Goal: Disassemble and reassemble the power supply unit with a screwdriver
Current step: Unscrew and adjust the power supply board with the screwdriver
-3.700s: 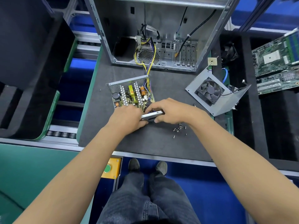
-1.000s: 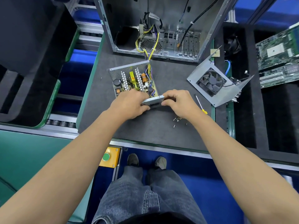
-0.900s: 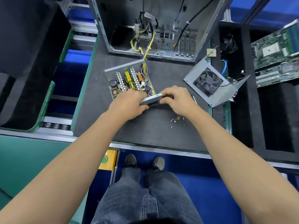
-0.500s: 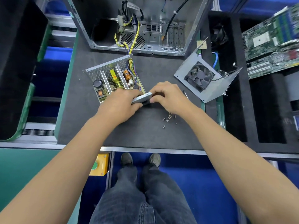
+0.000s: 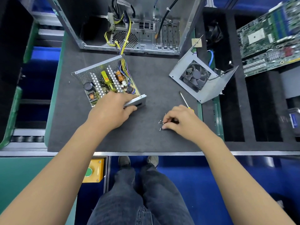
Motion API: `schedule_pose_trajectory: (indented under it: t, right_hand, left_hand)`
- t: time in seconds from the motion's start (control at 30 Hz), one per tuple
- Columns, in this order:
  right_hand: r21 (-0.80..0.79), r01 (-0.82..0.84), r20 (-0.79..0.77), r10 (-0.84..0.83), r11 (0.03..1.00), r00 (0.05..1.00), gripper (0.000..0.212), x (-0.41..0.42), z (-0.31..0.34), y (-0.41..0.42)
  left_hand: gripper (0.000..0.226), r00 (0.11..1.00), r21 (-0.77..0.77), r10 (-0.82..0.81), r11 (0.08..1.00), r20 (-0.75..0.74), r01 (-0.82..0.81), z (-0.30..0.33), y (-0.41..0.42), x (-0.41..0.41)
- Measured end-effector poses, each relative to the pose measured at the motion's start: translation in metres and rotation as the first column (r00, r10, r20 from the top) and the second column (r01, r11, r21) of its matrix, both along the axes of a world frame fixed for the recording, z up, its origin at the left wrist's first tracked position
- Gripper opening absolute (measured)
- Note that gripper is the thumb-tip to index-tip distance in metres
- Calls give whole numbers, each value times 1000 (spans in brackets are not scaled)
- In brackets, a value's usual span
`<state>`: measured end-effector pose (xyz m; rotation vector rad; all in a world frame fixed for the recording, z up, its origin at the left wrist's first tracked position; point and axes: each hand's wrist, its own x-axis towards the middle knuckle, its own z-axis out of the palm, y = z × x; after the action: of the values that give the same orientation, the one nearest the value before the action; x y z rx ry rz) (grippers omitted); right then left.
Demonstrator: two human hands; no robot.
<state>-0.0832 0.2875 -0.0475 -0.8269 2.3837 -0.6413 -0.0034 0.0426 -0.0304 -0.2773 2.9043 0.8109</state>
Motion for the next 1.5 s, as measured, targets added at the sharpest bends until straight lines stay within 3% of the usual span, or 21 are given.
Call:
schedule_pose_trajectory:
  t: [0.17, 0.23, 0.27, 0.3, 0.33, 0.37, 0.4, 0.47, 0.6, 0.83, 1.13, 1.23, 1.33, 1.43, 1.5]
  right_hand:
    - [-36, 9, -37, -10, 999, 999, 8, 6, -5, -2]
    - [-203, 238, 110, -220, 950, 969, 14, 5, -2, -2]
    - [-338, 436, 324, -332, 834, 886, 17, 5, 2, 0]
    - [-434, 627, 579, -333, 647, 744, 18, 4, 6, 1]
    - [-438, 777, 799, -202, 452, 567, 16, 3, 11, 2]
    - [-379, 873, 913, -31, 306, 407, 13, 2, 15, 1]
    - [-315, 921, 949, 92, 231, 301, 13, 3, 19, 1]
    - [-268, 946, 947, 229, 184, 223, 19, 6, 23, -3]
    - [-232, 960, 934, 311, 155, 176, 25, 10, 27, -10]
    - [-219, 961, 937, 311, 168, 159, 21, 9, 29, -16]
    - [-248, 938, 960, 193, 243, 204, 18, 13, 30, -18]
    - [-277, 909, 958, 160, 311, 237, 12, 15, 28, -18]
    - [-303, 886, 951, 47, 350, 306, 11, 13, 21, -14]
    - [-340, 859, 875, -206, 382, 438, 11, 1, 15, -3]
    - [-358, 766, 669, -425, 534, 609, 10, -9, 13, 5]
  left_hand:
    - [35, 1000, 4, 2, 1000, 18, -2, 2, 0, 0]
    - [35, 1000, 7, 3, 1000, 16, -3, 2, 0, 1]
    - [35, 1000, 10, 5, 1000, 14, -5, 2, 1, 1]
    - [35, 1000, 9, 9, 1000, 14, -9, 2, 1, 2]
    - [36, 1000, 5, 11, 1000, 16, -11, 1, 1, 2]
    - [37, 1000, 1, 11, 1000, 17, -11, 1, 0, 2]
    - [38, 1000, 0, 8, 1000, 17, -8, 0, 0, 2]
    - [39, 1000, 3, 4, 1000, 8, -4, -1, -1, 2]
    - [43, 1000, 10, 14, 1000, -10, -14, -3, -1, 2]
    - [66, 998, 74, 66, 995, 21, -67, 0, -3, 2]
    - [77, 997, -15, 50, 999, 66, -50, 12, -1, 3]
    - [65, 990, 1, 80, 997, -114, -81, 22, 3, 11]
    - [44, 948, 71, 123, 992, -294, -107, 29, 8, 17]
    - [31, 920, 110, 157, 986, -359, -125, 29, 8, 19]
    - [29, 918, 122, 179, 982, -353, -145, 25, 6, 20]
